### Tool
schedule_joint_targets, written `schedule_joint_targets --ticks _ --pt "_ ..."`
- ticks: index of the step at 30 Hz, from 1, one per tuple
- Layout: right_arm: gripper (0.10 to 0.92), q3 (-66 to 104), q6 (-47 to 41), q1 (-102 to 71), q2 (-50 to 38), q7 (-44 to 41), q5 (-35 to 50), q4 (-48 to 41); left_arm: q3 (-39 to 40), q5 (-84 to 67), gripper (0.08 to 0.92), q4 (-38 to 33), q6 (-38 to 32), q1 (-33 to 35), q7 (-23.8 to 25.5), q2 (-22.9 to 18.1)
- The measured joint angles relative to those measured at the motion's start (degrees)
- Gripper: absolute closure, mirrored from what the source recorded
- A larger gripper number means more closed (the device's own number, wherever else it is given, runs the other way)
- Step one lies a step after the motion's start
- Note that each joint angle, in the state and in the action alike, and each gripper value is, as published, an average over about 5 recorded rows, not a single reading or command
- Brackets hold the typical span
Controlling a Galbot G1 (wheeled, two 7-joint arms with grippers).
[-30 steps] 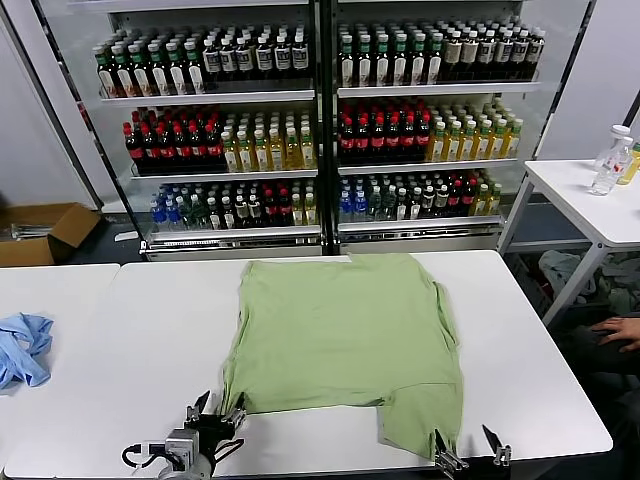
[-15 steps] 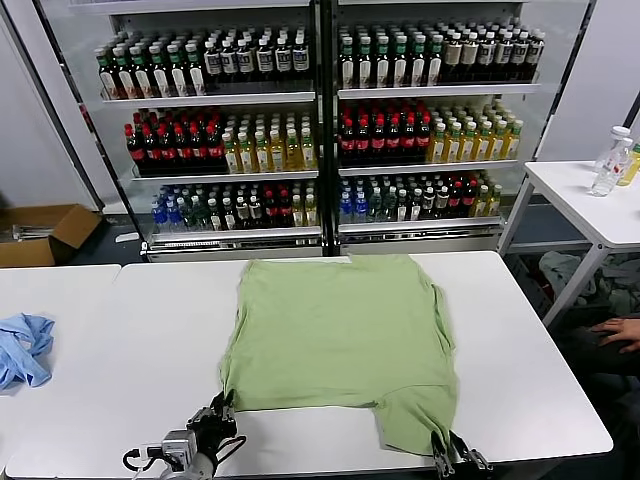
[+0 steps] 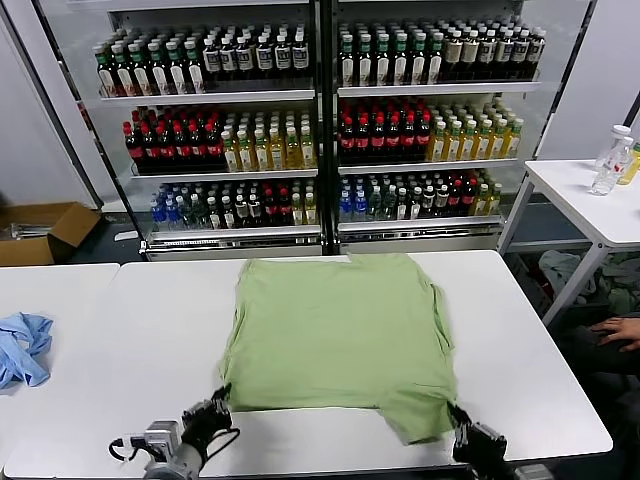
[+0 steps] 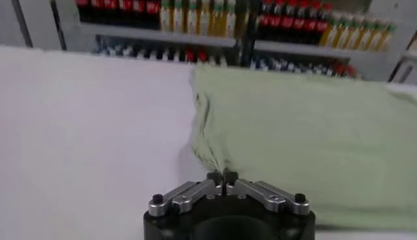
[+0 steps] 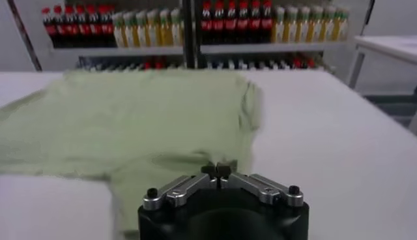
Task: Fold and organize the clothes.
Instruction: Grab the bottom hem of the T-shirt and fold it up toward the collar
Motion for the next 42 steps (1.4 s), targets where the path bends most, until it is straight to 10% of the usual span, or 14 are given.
schedule_joint_targets --ticks 28,42 --pt "0.9 -16.62 -2.37 36.05 -7.0 -0.07 -0.14 -23.21 4.42 0.23 0.912 15.41 -1.97 -20.8 2.23 3.61" --pt "0.51 -16.61 -3.67 34.89 -6.13 0.09 -5.47 -24.73 5.32 5.85 0.636 19.96 -2.68 -23.23 0.26 2.09"
